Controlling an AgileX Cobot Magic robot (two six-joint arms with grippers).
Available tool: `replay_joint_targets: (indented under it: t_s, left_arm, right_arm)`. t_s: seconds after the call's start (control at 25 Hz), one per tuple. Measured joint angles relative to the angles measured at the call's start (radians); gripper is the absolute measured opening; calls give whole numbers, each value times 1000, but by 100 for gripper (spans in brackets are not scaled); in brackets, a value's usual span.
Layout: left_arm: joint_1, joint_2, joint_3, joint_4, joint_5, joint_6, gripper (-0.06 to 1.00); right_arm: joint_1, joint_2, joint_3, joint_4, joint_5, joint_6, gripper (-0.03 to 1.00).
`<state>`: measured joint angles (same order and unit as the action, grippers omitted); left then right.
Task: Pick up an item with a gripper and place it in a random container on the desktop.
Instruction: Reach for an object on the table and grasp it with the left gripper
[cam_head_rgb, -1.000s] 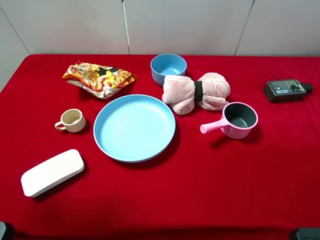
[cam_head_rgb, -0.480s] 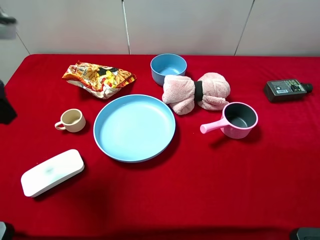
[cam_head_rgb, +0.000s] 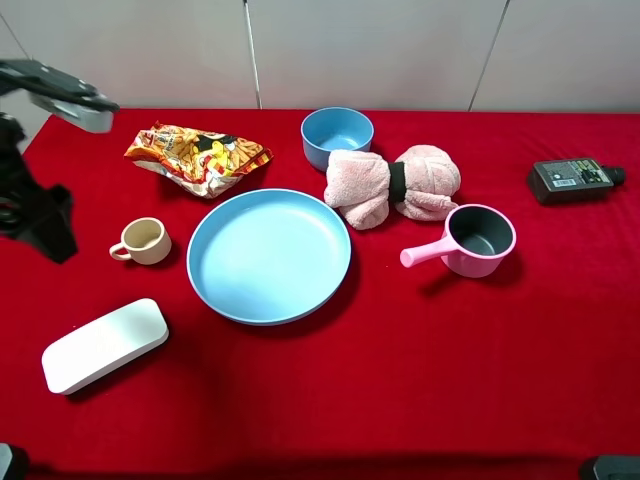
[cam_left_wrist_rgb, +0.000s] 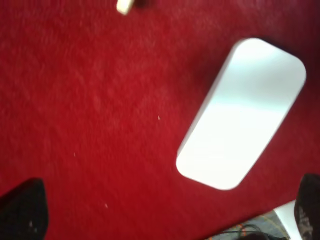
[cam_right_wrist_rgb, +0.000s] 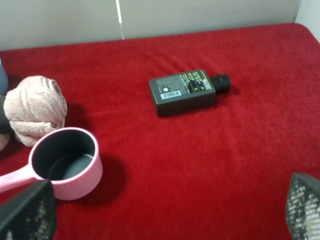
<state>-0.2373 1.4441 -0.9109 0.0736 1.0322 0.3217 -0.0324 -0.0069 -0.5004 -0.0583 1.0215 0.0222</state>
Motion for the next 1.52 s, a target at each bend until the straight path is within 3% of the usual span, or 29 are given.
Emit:
replay_joint_targets:
  t_s: [0.68,1.12,1.52]
  left_arm:
    - [-3,341,-132,0,-173,211,98]
    - [-104,439,-138,84,-275,231,97]
    - [-110,505,-139,101,-284,233,96]
  right_arm:
    - [0,0,0,0,0,0,69]
    - [0,0,0,0,0,0,69]
    - [0,0,0,0,0,0,69]
